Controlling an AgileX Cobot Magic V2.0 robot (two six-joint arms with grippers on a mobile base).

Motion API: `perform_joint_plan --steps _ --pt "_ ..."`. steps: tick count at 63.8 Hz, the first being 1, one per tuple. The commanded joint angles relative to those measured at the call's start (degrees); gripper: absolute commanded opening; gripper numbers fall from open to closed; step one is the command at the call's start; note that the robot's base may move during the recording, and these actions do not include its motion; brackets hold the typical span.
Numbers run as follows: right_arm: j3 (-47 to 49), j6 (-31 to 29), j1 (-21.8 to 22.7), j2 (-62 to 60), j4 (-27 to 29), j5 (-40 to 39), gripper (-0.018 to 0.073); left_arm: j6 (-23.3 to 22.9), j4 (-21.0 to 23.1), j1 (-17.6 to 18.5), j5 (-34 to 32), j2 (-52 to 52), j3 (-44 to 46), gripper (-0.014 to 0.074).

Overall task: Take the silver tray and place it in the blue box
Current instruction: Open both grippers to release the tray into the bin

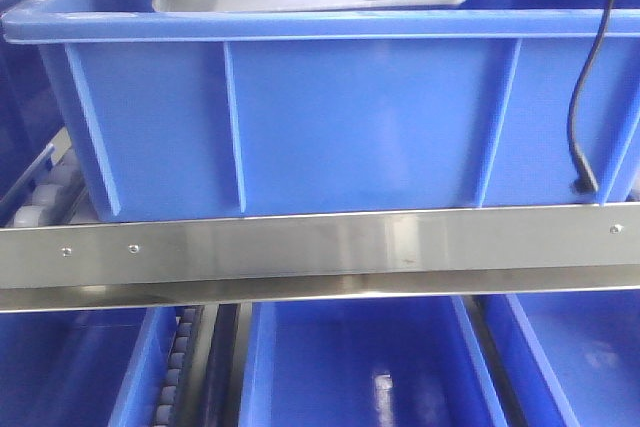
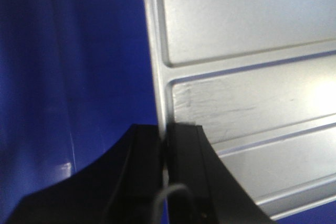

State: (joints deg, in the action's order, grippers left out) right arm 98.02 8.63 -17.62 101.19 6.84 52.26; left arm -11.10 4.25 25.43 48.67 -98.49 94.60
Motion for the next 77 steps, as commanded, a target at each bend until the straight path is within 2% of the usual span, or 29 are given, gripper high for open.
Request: perform_joint_plan --steps 1,58,65,77 --pt "2.6 -2.1 -1.7 -1.8 11.7 -5.0 0.0055 1.0 10.3 1.9 -8.4 1.5 2.6 -0.0015" --pt "2.6 -2.1 -1.7 -1.5 11.8 -5.2 0.006 1.0 10.3 1.9 -7.5 0.5 2.6 -0.0015" --pt "2.6 -2.1 -1.7 -1.5 11.8 -5.0 0.006 1.0 8.8 1.9 -6.6 0.5 2.6 -0.0014" --pt "2.6 -2.1 -1.7 -1.5 11.8 -4.3 0.0062 1.0 8.7 1.8 -5.7 0.5 2.6 -0.0013"
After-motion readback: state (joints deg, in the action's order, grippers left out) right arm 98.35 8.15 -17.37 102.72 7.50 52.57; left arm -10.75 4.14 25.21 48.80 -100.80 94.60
